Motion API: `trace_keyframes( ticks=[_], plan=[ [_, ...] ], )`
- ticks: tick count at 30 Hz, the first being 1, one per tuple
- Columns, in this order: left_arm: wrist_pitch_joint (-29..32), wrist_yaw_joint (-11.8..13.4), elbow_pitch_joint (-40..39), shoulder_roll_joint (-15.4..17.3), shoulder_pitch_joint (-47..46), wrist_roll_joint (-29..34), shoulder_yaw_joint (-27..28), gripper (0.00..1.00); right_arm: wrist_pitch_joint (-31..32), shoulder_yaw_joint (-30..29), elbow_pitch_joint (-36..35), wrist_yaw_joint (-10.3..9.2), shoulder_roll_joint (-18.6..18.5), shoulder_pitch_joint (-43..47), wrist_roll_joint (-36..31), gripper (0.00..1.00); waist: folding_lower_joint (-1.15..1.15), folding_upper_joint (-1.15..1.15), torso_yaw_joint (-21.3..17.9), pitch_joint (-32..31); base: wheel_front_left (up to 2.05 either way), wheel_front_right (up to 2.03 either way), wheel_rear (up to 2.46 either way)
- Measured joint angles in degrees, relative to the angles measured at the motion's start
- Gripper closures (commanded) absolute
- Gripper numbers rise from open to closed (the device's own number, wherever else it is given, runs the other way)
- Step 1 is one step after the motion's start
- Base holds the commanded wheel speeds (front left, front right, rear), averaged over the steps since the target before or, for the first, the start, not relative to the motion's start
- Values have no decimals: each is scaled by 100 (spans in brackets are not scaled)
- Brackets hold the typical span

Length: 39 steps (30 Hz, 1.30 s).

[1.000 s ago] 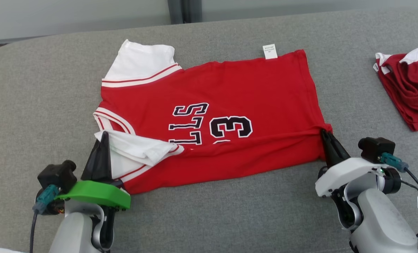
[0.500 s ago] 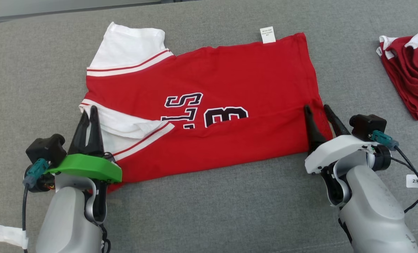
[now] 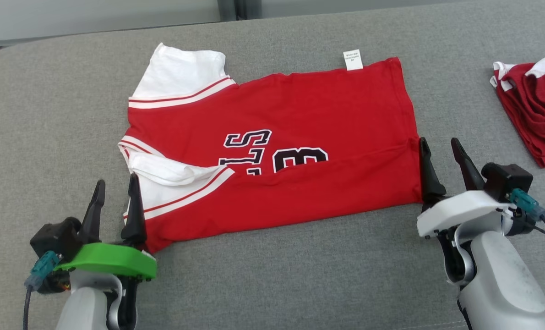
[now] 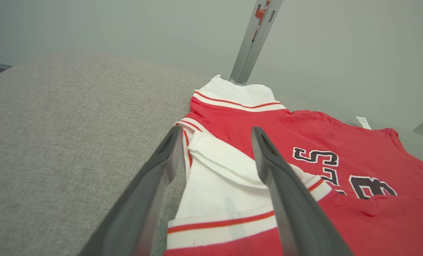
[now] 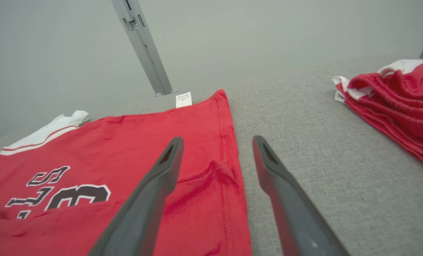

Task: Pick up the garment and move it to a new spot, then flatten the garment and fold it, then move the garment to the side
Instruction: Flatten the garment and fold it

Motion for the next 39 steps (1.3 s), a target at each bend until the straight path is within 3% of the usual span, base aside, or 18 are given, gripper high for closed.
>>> trace_keyframes(
  ticks=[9,23,24,26,27,28,39],
  plan=[
    [865,30,-287,201,871,-355,-36,0,167,-192,-748,0,92,813,-293,0,0,0,96,-289,0,0,0],
    [1886,533,-65,172,991,-475,-167,0,488,-242,-1236,0,178,988,-382,0,0,0,-65,-163,0,0,0],
    [1901,537,-58,171,988,-476,-168,9,519,-243,-1239,0,183,995,-391,0,0,0,-79,-152,0,0,0],
    [1901,537,-45,170,965,-477,-192,55,578,-240,-1217,0,188,1011,-439,0,0,0,-98,-134,0,0,0],
    [1885,535,-49,170,950,-477,-205,73,635,-233,-1190,0,188,1018,-467,0,0,0,-103,-127,0,0,0],
    [1845,530,-51,170,934,-476,-216,100,677,-227,-1160,0,190,1029,-486,0,0,0,-104,-123,0,0,0],
    [1499,481,-516,171,888,-424,-283,100,862,-567,-627,0,209,1020,-776,0,0,0,26,-141,0,0,0]
  ],
)
